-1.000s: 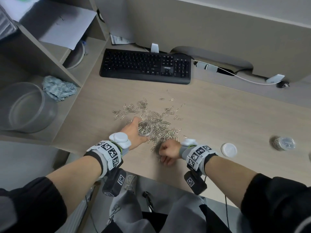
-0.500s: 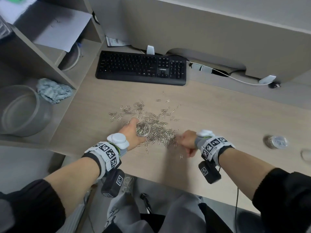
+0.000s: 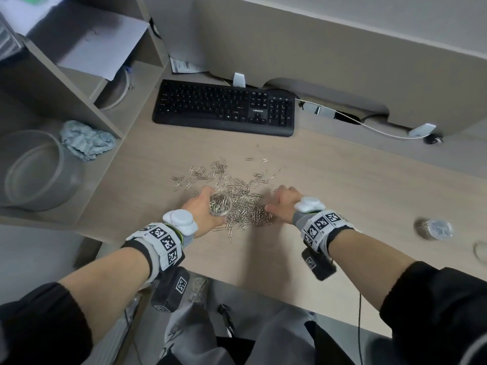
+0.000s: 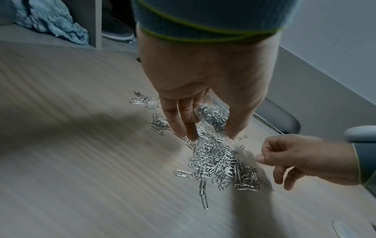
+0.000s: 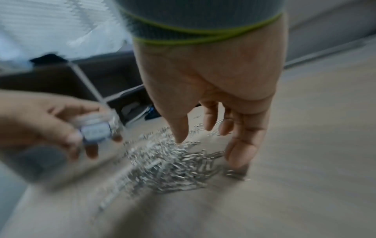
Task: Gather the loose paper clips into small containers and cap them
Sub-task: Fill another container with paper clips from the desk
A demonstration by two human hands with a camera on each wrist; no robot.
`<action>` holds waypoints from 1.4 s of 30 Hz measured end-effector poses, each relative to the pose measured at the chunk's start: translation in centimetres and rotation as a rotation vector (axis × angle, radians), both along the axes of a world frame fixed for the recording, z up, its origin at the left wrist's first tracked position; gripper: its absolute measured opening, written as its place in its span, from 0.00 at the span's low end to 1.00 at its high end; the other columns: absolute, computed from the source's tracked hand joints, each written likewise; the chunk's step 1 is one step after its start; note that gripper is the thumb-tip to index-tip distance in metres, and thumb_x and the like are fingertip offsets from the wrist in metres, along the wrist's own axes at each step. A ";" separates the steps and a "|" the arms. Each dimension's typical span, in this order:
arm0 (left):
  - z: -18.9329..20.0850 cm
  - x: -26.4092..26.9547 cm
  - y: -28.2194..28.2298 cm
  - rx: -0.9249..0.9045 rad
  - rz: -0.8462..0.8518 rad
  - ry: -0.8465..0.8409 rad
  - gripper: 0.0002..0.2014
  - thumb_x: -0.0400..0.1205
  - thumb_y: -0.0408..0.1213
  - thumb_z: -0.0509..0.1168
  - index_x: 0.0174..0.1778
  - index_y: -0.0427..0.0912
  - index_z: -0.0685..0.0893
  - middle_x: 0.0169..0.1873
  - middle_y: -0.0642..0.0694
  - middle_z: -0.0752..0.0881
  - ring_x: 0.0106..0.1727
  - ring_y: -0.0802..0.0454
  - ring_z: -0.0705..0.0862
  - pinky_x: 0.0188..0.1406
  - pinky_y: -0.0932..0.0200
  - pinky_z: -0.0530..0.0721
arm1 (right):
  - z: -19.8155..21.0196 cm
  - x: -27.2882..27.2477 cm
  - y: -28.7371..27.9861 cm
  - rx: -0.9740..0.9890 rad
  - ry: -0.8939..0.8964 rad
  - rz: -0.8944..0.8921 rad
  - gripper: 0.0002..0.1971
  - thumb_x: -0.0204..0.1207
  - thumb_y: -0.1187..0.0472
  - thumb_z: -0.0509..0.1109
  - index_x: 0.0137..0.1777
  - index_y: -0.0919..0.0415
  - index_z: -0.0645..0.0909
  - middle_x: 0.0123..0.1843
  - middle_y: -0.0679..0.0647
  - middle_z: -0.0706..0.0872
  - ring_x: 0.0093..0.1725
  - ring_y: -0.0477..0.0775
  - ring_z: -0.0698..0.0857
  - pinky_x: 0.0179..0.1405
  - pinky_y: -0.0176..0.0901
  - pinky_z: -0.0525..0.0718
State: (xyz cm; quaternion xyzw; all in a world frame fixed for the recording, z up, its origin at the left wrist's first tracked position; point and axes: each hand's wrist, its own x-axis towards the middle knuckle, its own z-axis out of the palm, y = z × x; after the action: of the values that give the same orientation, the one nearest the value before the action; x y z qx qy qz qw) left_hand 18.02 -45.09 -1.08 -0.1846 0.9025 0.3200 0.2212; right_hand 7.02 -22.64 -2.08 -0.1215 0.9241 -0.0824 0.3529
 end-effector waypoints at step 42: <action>1.0 -4.3 6.6 -0.020 -0.180 0.044 0.35 0.70 0.50 0.78 0.69 0.49 0.69 0.43 0.49 0.85 0.39 0.48 0.83 0.34 0.57 0.76 | 5.7 -1.2 0.1 -0.566 -0.226 -0.299 0.10 0.76 0.75 0.66 0.49 0.60 0.74 0.24 0.60 0.82 0.19 0.56 0.81 0.21 0.44 0.82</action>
State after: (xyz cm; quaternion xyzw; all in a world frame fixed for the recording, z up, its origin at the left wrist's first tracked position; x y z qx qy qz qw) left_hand 13.68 -38.50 -0.12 -0.0978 0.9233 0.2936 0.2274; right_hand 5.81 -22.49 3.62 -0.0681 0.8273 -0.3993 0.3893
